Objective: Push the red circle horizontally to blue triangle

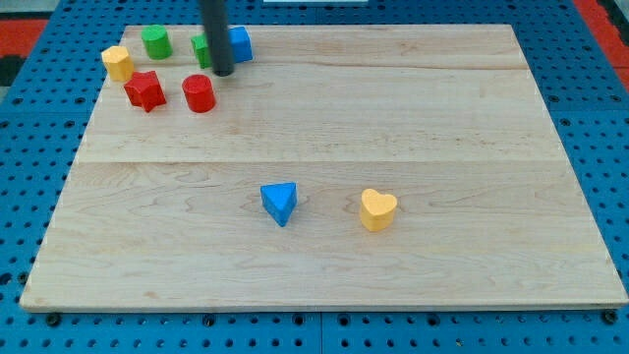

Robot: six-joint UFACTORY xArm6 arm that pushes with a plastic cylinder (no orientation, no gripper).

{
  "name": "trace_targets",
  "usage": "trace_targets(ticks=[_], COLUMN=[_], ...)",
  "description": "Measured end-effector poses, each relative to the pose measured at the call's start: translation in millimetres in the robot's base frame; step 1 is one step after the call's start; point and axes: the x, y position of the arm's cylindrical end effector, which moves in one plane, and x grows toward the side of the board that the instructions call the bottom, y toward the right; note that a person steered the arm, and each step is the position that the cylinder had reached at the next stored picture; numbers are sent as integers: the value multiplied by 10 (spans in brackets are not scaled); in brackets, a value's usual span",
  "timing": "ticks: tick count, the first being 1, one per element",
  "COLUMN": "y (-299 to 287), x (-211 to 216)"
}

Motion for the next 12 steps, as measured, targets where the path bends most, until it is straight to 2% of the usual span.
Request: trace_targets(ticks=[1, 2, 5, 7, 8, 9, 10, 11, 12], y=[-114, 189, 497, -58, -192, 140, 278, -225, -519], x=[425, 796, 1573, 1016, 1475, 1604, 1469, 1297, 1694])
